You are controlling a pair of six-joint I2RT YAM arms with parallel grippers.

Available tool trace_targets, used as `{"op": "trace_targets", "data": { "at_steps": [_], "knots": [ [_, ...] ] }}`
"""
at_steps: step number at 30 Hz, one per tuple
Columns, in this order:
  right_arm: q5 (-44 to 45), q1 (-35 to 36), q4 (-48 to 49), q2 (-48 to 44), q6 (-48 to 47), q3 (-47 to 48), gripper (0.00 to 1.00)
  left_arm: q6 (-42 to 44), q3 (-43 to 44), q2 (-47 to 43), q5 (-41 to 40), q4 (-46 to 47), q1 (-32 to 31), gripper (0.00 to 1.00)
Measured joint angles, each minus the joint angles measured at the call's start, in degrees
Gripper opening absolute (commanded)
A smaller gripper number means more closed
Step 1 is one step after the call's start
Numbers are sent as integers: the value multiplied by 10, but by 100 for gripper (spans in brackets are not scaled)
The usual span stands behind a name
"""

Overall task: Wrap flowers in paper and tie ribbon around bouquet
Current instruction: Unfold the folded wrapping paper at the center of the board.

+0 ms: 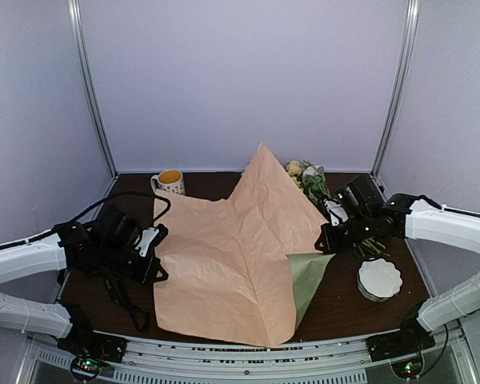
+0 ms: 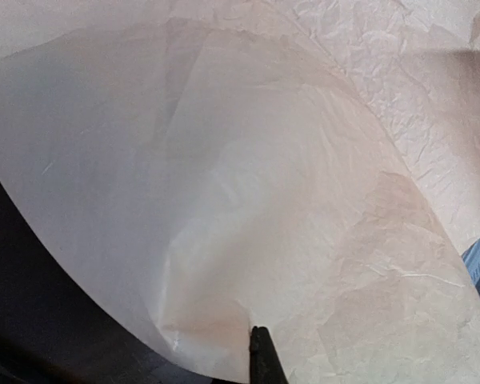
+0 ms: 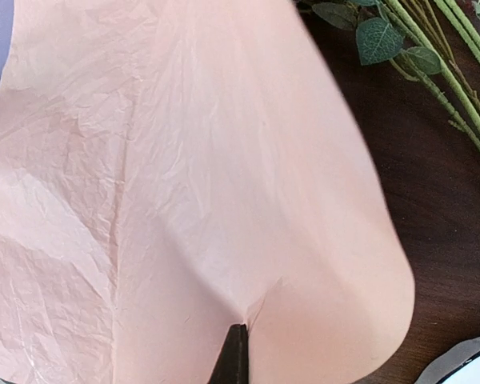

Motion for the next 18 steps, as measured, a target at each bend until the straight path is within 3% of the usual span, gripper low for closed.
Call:
{"op": "trace_targets", "data": {
  "at_steps": [5, 11, 18],
  "knots": [
    [1, -19, 14, 16, -3, -7, 0, -31, -37, -20, 34, -2, 0, 0],
    [8, -28, 14, 61, -27, 17, 0, -48, -75, -68, 68, -8, 0, 45],
    [5, -29, 17, 150, -58, 99, 1, -32, -9, -75, 26, -42, 0, 64]
  ]
}}
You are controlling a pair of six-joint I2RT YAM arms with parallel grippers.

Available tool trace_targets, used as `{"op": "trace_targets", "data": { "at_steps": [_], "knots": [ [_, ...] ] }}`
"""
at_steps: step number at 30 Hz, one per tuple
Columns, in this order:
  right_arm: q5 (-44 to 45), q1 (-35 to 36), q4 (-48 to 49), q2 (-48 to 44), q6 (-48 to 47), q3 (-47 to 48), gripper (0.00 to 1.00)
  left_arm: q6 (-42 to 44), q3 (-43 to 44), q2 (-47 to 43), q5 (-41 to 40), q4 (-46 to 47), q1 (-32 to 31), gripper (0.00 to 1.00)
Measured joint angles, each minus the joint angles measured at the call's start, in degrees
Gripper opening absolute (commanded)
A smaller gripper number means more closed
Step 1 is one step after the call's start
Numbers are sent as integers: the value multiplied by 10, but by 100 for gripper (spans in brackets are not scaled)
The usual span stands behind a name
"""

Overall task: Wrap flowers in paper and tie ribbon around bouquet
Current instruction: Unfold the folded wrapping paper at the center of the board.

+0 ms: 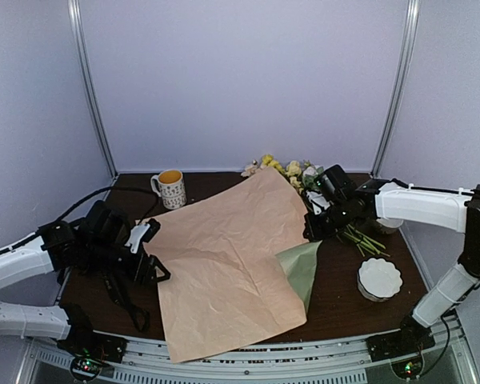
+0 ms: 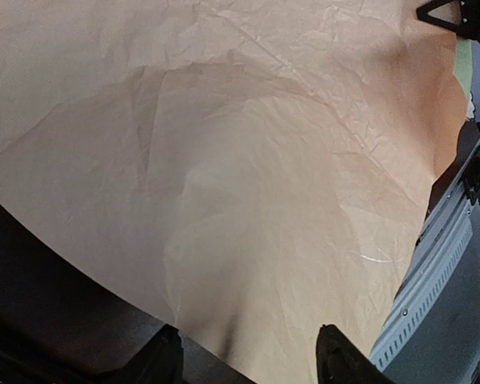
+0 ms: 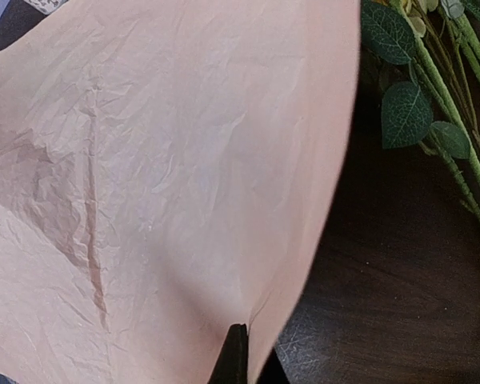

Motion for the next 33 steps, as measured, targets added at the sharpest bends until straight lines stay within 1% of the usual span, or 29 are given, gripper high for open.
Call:
{"op": "trace_targets", "data": {
  "at_steps": [3, 8, 10, 12, 15, 16, 17, 19, 21, 24, 26, 27, 28, 29, 31, 33],
  "knots": [
    [10, -3, -7, 17, -14, 17, 2, 6, 31, 17, -14, 0, 0, 69],
    [37, -20, -19, 31, -39, 36, 4, 17, 42, 50, -35, -3, 1, 74],
    [46, -30, -26, 37, -49, 43, 6, 23, 49, 63, -39, -5, 1, 78],
    [52, -42, -33, 43, -59, 53, 16, 30, 60, 72, -39, -8, 1, 83],
    [55, -59, -42, 48, -68, 64, 35, 42, 74, 71, -37, -11, 1, 91],
    [54, -62, -42, 48, -68, 65, 43, 45, 76, 67, -38, -13, 1, 94],
    [54, -65, -43, 48, -74, 66, 49, 47, 77, 61, -38, -17, 1, 96],
    [54, -68, -48, 48, -75, 68, 56, 52, 77, 40, -43, -26, 1, 98],
    [55, -70, -56, 48, -76, 76, 61, 56, 77, 17, -54, -29, 1, 98],
    [60, -74, -70, 48, -82, 102, 63, 58, 77, 5, -83, -27, 3, 98],
    [67, -85, -72, 46, -84, 123, 61, 59, 82, 34, -98, -23, 13, 95],
    [69, -94, -72, 45, -84, 132, 59, 60, 87, 63, -102, -19, 23, 94],
    [80, -130, -68, 38, -83, 160, 53, 60, 95, 151, -109, 1, 51, 92],
    [80, -131, -68, 38, -83, 161, 50, 60, 95, 151, -109, 1, 51, 91],
    [100, -153, -85, 45, -90, 189, 47, 63, 99, 199, -107, 9, 78, 91],
    [119, -166, -95, 74, -99, 231, 46, 64, 107, 245, -108, 26, 99, 90]
  ]
}}
